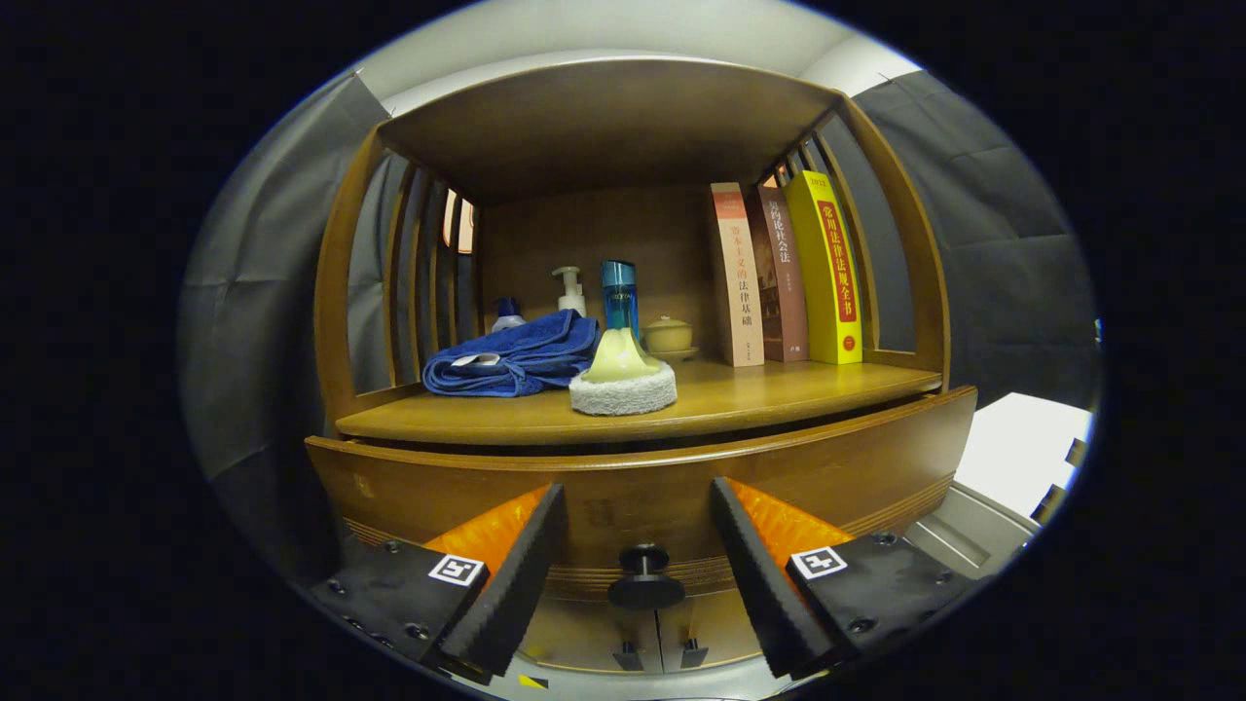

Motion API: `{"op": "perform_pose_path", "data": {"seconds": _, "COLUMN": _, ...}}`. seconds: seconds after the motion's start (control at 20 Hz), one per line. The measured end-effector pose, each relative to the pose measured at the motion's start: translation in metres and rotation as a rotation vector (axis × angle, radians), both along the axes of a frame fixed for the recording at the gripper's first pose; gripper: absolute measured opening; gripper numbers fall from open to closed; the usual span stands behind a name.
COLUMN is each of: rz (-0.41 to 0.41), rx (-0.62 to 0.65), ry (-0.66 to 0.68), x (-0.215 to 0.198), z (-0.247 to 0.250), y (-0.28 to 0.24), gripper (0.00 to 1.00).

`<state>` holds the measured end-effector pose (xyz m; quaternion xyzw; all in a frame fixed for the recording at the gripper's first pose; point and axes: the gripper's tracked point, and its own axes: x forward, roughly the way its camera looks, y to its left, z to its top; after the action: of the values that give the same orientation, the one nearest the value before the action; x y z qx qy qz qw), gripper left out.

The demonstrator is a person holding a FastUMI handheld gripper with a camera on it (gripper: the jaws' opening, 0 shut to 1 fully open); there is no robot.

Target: Pull open the drawer, take out the items inside it, and place them on the countertop above the cabinet.

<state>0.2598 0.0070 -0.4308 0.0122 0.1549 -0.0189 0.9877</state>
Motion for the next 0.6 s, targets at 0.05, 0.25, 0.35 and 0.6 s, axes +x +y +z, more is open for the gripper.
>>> {"op": "perform_pose_path", "data": {"seconds": 0.05, "rz": -0.003, "rx": 0.008, "ry": 0.003, "x": 0.005, "z": -0.002, "y": 0.000, "gripper": 0.99}}
{"op": "perform_pose_path", "data": {"seconds": 0.25, "rz": -0.007, "rx": 0.014, "ry": 0.010, "x": 0.020, "z": -0.008, "y": -0.001, "gripper": 0.98}}
{"op": "perform_pose_path", "data": {"seconds": 0.35, "rz": -0.007, "rx": 0.011, "ry": -0.001, "x": 0.020, "z": -0.006, "y": -0.001, "gripper": 0.98}}
{"op": "perform_pose_path", "data": {"seconds": 0.6, "rz": -0.015, "rx": 0.001, "ry": -0.004, "x": 0.020, "z": -0.004, "y": -0.001, "gripper": 0.99}}
